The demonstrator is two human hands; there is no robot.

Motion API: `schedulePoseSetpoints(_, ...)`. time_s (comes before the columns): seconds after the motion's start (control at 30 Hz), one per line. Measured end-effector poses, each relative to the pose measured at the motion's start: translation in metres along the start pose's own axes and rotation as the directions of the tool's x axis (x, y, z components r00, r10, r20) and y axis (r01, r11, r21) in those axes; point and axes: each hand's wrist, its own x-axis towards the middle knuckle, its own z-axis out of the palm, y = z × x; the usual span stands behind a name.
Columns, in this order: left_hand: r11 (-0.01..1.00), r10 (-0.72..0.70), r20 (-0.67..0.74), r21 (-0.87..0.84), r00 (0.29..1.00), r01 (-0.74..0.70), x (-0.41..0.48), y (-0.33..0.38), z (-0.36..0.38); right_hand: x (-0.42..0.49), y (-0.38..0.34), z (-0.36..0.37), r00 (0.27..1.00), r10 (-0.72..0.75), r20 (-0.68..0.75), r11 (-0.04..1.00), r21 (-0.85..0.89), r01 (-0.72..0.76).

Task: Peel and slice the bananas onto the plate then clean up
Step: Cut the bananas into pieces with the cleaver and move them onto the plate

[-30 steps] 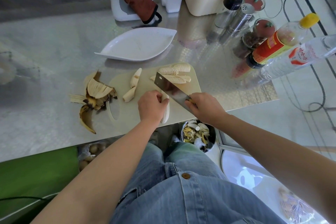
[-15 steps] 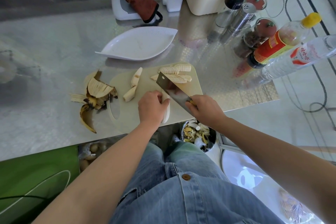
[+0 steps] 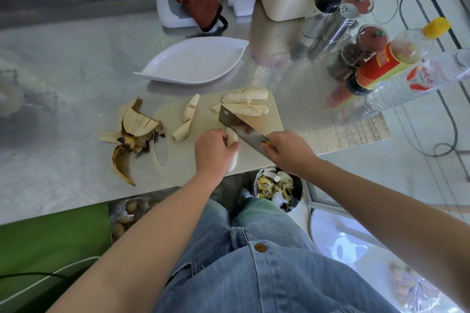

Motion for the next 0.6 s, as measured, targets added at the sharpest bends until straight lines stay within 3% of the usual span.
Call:
schedulePoseSetpoints(0.13,1.000,0.002,0.000,0.009,1.000,-0.002,-0.0023,0.0005,-0.0005,-0.0023,-0.0007,0.0040,1.000,0.016,-0.011,1.000,0.008,-0.016)
schedulePoseSetpoints(0.33,0.982,0.086,0.015,0.167,0.996,-0.087,-0.0092,0.0032,-0.0076,0.0019,-0.0024,-0.0006,0.995,0.006,-0.099,0.996,0.088,0.002)
schedulePoseSetpoints(0.6,0.987,0.078,0.007,0.143,0.997,-0.078,-0.0094,0.0059,-0.0080,0.0047,-0.0045,0.0031,0.998,0.011,-0.065,0.999,0.050,-0.008)
